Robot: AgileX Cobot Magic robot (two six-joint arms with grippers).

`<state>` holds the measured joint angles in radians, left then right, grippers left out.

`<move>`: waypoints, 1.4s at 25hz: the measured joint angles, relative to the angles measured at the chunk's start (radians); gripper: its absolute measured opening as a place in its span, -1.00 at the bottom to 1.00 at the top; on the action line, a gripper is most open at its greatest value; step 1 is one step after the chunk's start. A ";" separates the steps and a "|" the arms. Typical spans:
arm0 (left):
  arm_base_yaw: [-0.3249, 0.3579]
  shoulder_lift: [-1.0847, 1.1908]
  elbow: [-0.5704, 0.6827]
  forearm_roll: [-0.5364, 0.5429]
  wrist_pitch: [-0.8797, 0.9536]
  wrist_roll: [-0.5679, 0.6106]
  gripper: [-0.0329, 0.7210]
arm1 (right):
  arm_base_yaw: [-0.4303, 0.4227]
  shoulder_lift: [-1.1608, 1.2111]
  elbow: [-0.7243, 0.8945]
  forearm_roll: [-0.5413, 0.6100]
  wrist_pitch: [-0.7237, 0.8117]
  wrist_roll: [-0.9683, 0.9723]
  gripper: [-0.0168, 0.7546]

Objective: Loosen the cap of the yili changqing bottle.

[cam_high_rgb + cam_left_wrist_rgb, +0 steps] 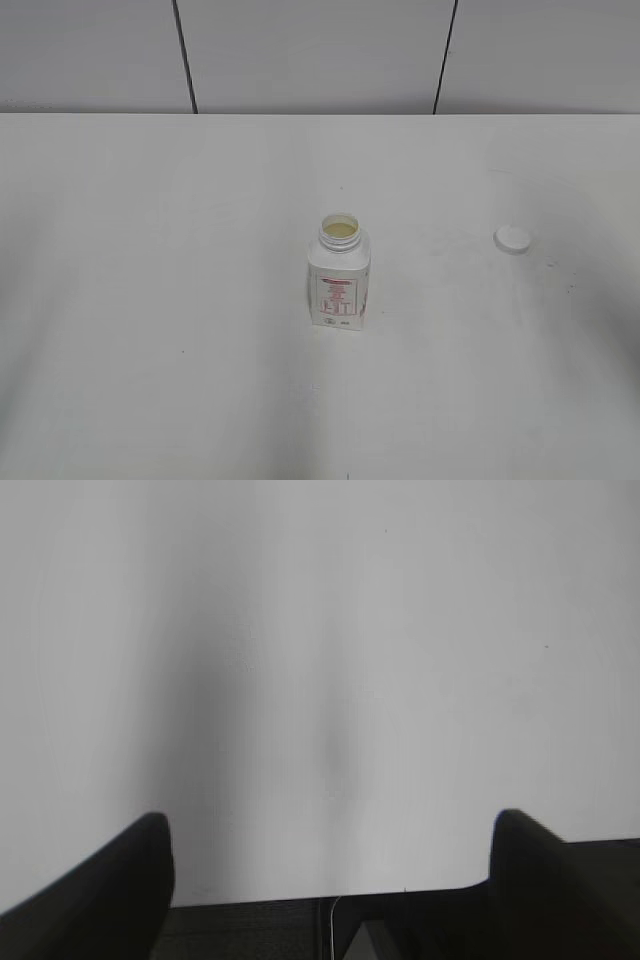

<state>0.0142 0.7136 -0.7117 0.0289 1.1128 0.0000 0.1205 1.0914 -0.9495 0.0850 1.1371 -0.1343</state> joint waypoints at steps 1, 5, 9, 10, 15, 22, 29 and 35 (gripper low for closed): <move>0.000 -0.022 0.021 0.000 0.000 0.000 0.64 | 0.000 -0.013 0.031 0.001 -0.010 0.000 0.59; 0.000 -0.103 0.102 -0.007 -0.028 0.000 0.64 | 0.000 -0.068 0.145 0.001 -0.048 0.000 0.59; 0.000 -0.173 0.157 -0.029 -0.092 0.000 0.64 | 0.000 -0.126 0.237 0.001 -0.076 0.000 0.59; 0.000 -0.188 0.158 -0.029 -0.100 0.000 0.64 | 0.000 -0.142 0.258 0.001 -0.079 0.000 0.59; 0.000 -0.263 0.158 -0.042 -0.103 0.000 0.64 | 0.000 -0.239 0.339 0.001 -0.082 0.000 0.59; 0.000 -0.453 0.181 -0.058 -0.069 0.000 0.64 | 0.000 -0.458 0.411 0.002 -0.079 0.003 0.59; 0.000 -0.692 0.187 -0.061 -0.065 0.000 0.64 | 0.000 -0.655 0.431 0.000 -0.057 0.003 0.58; 0.000 -0.721 0.187 -0.062 -0.058 0.000 0.60 | 0.000 -0.805 0.434 -0.001 -0.054 0.004 0.58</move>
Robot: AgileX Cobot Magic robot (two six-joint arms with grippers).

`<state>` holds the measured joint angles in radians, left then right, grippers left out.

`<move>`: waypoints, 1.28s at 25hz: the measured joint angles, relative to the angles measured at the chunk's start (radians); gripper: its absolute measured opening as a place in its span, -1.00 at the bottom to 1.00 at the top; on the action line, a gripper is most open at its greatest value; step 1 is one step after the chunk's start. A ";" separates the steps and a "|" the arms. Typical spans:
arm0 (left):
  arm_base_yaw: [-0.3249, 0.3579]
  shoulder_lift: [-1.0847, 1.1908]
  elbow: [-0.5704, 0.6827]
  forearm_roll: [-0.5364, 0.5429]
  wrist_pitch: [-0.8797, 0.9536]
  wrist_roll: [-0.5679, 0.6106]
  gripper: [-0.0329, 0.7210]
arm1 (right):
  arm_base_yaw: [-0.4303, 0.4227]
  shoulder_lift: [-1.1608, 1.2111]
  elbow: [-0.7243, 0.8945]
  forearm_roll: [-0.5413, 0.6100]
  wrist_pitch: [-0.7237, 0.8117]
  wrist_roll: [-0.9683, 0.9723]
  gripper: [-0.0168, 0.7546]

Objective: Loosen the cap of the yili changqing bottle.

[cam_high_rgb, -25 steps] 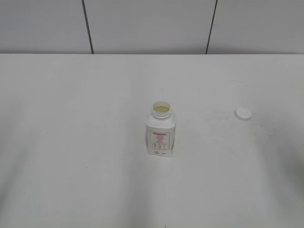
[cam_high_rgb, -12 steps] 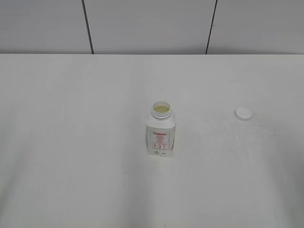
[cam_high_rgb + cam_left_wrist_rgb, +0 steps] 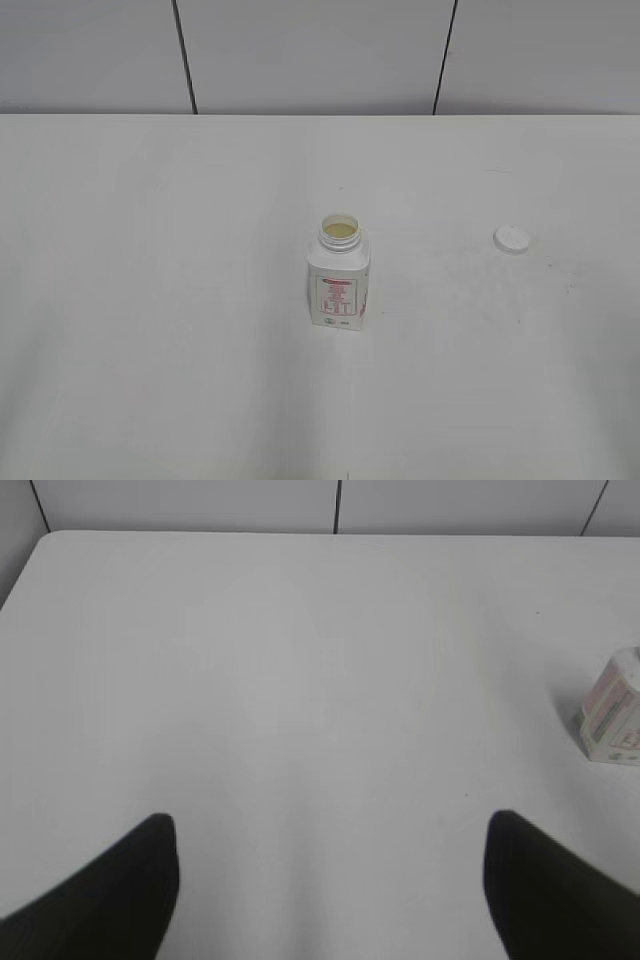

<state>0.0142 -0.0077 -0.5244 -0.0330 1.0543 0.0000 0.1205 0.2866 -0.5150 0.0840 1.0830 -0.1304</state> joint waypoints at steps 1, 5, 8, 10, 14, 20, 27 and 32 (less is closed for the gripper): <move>0.000 0.000 0.000 0.000 0.000 0.000 0.58 | 0.000 -0.026 0.000 0.000 0.000 0.000 0.58; 0.000 0.000 0.000 0.000 0.000 0.000 0.52 | 0.000 -0.130 0.000 0.000 0.001 0.000 0.58; 0.000 0.000 0.000 0.000 0.000 0.000 0.51 | 0.000 -0.219 0.000 0.000 0.001 0.004 0.58; 0.000 0.000 0.000 0.000 0.000 0.000 0.50 | 0.000 -0.280 0.000 -0.001 0.003 0.012 0.58; 0.000 0.000 0.000 0.000 0.001 0.000 0.50 | 0.000 -0.295 0.001 -0.016 0.005 0.033 0.58; 0.000 0.000 0.000 -0.001 0.001 0.000 0.50 | 0.000 -0.295 0.001 -0.024 0.005 0.042 0.58; 0.000 0.000 0.000 -0.001 0.001 0.000 0.50 | 0.000 -0.295 0.001 -0.023 0.005 0.044 0.58; 0.000 0.000 0.000 -0.001 0.001 0.000 0.50 | 0.000 -0.295 0.001 -0.022 0.005 0.044 0.58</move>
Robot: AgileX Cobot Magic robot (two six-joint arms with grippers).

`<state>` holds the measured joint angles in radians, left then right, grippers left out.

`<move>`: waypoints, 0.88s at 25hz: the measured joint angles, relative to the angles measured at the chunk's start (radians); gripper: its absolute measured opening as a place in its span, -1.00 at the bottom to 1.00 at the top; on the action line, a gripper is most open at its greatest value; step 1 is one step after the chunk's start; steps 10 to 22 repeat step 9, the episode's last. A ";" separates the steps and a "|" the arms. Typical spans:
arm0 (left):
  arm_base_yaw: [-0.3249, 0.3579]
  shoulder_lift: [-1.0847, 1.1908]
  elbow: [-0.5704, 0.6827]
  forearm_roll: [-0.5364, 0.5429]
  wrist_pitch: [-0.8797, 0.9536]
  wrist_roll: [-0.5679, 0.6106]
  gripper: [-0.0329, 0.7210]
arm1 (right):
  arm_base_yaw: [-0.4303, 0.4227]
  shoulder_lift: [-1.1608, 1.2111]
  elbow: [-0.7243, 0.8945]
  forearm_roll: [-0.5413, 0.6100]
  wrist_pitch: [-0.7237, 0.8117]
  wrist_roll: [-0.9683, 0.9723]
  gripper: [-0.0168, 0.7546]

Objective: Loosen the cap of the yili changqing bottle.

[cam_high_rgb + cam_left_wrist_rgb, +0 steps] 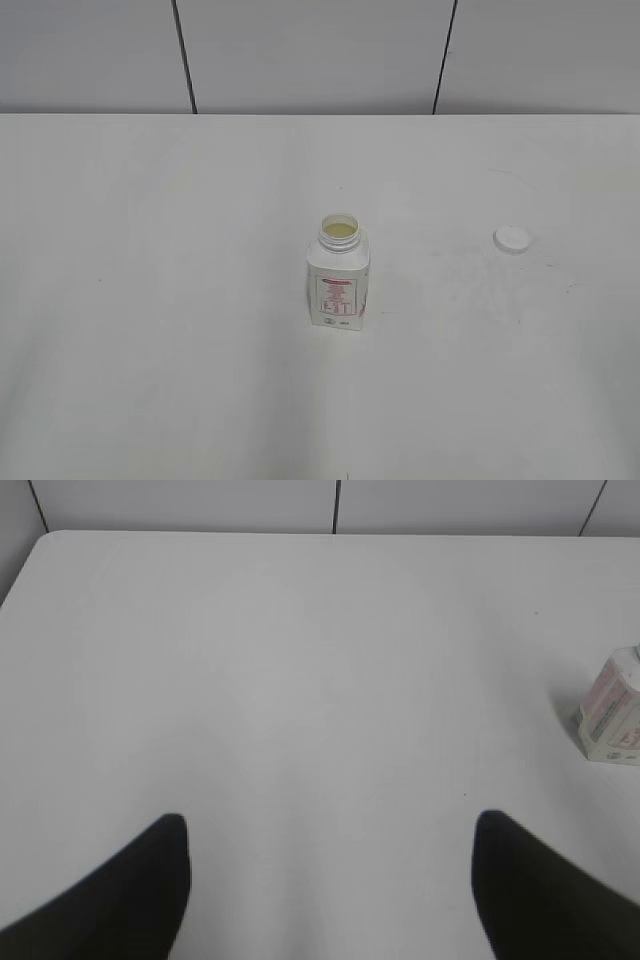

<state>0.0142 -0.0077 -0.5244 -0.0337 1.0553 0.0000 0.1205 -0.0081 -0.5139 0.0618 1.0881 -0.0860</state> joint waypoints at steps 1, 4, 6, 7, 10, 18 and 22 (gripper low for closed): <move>0.000 0.000 0.000 0.000 0.000 0.000 0.50 | 0.000 0.000 0.000 0.000 0.000 0.000 0.58; 0.000 0.000 0.000 0.000 0.000 0.000 0.50 | 0.000 0.000 0.000 0.000 0.000 0.001 0.58; 0.000 0.000 0.000 0.000 0.000 0.000 0.50 | 0.000 0.000 0.000 0.000 0.000 0.001 0.58; 0.000 0.000 0.000 0.000 0.000 0.000 0.50 | 0.000 0.000 0.000 0.000 0.000 0.001 0.58; 0.000 0.000 0.000 0.000 0.000 0.000 0.50 | 0.000 0.000 0.000 0.000 0.000 0.001 0.58; 0.000 0.000 0.000 0.000 0.000 0.000 0.50 | 0.000 0.000 0.000 0.000 0.000 0.001 0.58; 0.000 0.000 0.000 0.000 0.000 0.000 0.50 | 0.000 0.000 0.000 0.000 0.000 0.001 0.58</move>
